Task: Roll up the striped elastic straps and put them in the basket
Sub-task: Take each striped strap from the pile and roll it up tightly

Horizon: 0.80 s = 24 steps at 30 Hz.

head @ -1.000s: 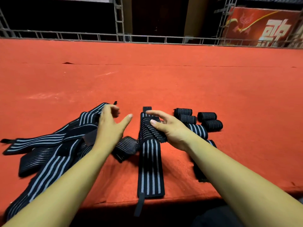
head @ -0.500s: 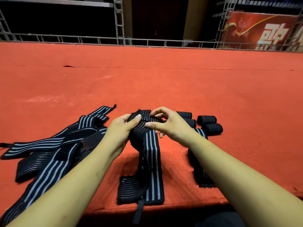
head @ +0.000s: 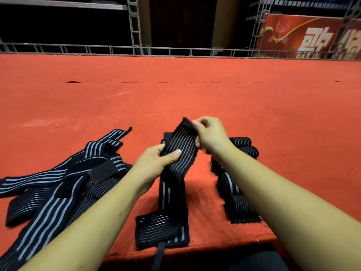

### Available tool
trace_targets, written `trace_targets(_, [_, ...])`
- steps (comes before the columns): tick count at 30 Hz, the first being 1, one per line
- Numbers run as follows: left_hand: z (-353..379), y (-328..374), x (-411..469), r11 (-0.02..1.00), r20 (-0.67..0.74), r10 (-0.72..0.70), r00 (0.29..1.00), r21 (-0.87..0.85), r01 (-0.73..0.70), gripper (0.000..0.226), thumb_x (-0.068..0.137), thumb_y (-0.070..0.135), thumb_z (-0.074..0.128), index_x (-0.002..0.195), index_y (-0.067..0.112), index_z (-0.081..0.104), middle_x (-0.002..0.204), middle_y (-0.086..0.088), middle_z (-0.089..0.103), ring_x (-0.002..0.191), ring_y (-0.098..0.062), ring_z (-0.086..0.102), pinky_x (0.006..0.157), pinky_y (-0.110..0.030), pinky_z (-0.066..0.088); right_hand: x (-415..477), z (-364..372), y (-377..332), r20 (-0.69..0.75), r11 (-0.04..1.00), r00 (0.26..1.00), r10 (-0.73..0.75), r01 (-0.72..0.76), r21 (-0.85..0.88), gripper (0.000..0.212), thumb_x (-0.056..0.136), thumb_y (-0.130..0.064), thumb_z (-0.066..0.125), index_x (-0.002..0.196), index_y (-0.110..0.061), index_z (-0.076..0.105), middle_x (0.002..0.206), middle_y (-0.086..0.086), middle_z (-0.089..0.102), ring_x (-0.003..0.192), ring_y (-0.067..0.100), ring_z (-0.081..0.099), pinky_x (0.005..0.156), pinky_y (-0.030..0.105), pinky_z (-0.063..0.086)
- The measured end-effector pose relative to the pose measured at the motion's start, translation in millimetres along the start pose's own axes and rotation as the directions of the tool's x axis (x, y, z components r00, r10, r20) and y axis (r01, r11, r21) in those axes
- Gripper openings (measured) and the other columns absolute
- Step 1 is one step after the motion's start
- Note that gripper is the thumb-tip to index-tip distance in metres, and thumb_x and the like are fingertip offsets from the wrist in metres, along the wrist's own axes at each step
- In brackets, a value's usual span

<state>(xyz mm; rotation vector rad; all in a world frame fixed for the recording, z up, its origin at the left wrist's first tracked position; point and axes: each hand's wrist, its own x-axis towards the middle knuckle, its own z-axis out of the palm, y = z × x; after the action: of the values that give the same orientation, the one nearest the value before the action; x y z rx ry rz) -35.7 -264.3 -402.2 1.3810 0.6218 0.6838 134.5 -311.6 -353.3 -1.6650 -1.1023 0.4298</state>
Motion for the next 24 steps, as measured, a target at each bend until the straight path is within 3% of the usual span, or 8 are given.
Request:
trace_targets(4, [13,-8,-7,0.990,0.198,-0.132,0.971,0.068,0.121,0.019,0.090,0.012,0.070,0.108,0.010,0.067,0.102,-0.008,0.075,0.092,-0.020,0.071,0.078,-0.032,0.056,29,-16,-9,-0.042,0.997,0.998,0.045,-0.042,0.060,0.018,0.104,-0.013,0.046,0.092,-0.004,0.055,0.044,0.011,0.057,0.032,0.011,0.054,0.037,0.020,0.043])
trace_targets(9, [32,-15,-13,0.965,0.441,-0.136,0.887,-0.143,0.219,0.035,0.085,0.004,0.067,0.120,0.004,0.062,0.114,-0.011,0.072,0.106,-0.025,0.069,0.090,-0.037,0.057,60,-20,-6,-0.094,0.999,0.995,-0.013,0.015,0.030,0.017,0.103,-0.013,0.049,0.087,-0.010,0.054,0.055,0.014,0.062,0.040,0.013,0.063,0.040,0.021,0.045])
trace_targets(11, [33,-34,-3,0.989,0.361,-0.145,0.921,0.073,0.127,0.029,0.087,0.008,0.070,0.116,0.009,0.064,0.116,-0.008,0.073,0.110,-0.024,0.068,0.100,-0.042,0.052,68,-15,7,-0.050,1.000,0.999,-0.001,0.001,-0.010,0.017,0.103,-0.014,0.049,0.087,-0.012,0.054,0.061,0.018,0.064,0.041,0.013,0.063,0.041,0.021,0.046])
trace_targets(13, [28,-61,11,0.847,0.207,-0.090,0.974,0.531,-0.035,0.014,0.089,0.020,0.073,0.100,0.020,0.065,0.107,-0.001,0.074,0.104,-0.018,0.069,0.098,-0.042,0.052,75,-6,27,-0.001,0.997,1.000,0.027,-0.027,-0.066,0.020,0.103,-0.014,0.050,0.083,-0.015,0.053,0.069,0.021,0.067,0.046,0.017,0.065,0.043,0.023,0.050])
trace_targets(15, [23,-85,20,0.663,0.136,-0.051,0.989,0.746,-0.068,0.014,0.089,0.031,0.072,0.095,0.023,0.062,0.102,0.005,0.072,0.100,-0.015,0.067,0.091,-0.036,0.052,82,4,49,0.033,0.991,0.997,0.068,-0.063,-0.115,0.021,0.103,-0.014,0.051,0.082,-0.017,0.051,0.073,0.021,0.067,0.052,0.021,0.068,0.047,0.026,0.052])
trace_targets(19, [18,-117,25,0.450,0.229,0.083,0.970,0.860,-0.242,0.035,0.090,0.047,0.065,0.078,0.023,0.042,0.086,0.012,0.045,0.093,-0.016,0.046,0.079,-0.029,0.034,102,21,87,0.071,0.974,0.987,0.144,-0.129,-0.189,0.013,0.103,-0.013,0.051,0.093,-0.005,0.055,0.070,0.017,0.065,0.052,0.020,0.068,0.046,0.024,0.051])
trace_targets(22, [17,-125,26,0.335,0.256,0.113,0.960,0.900,-0.279,0.050,0.081,0.069,0.056,0.081,0.023,0.038,0.094,0.010,0.039,0.091,-0.011,0.033,0.084,-0.028,0.032,122,31,109,0.081,0.948,0.981,0.174,-0.145,-0.284,0.008,0.103,-0.008,0.051,0.097,-0.004,0.055,0.050,0.002,0.059,0.041,0.009,0.063,0.039,0.016,0.044])
trace_targets(24, [16,-127,25,0.301,0.284,0.105,0.953,0.905,-0.302,0.052,0.080,0.074,0.055,0.082,0.024,0.039,0.100,0.013,0.037,0.094,-0.010,0.031,0.089,-0.026,0.031,136,38,119,0.083,0.935,0.980,0.183,-0.148,-0.323,0.007,0.102,-0.002,0.049,0.098,-0.002,0.055,0.051,0.001,0.057,0.035,0.002,0.058,0.035,0.014,0.041])
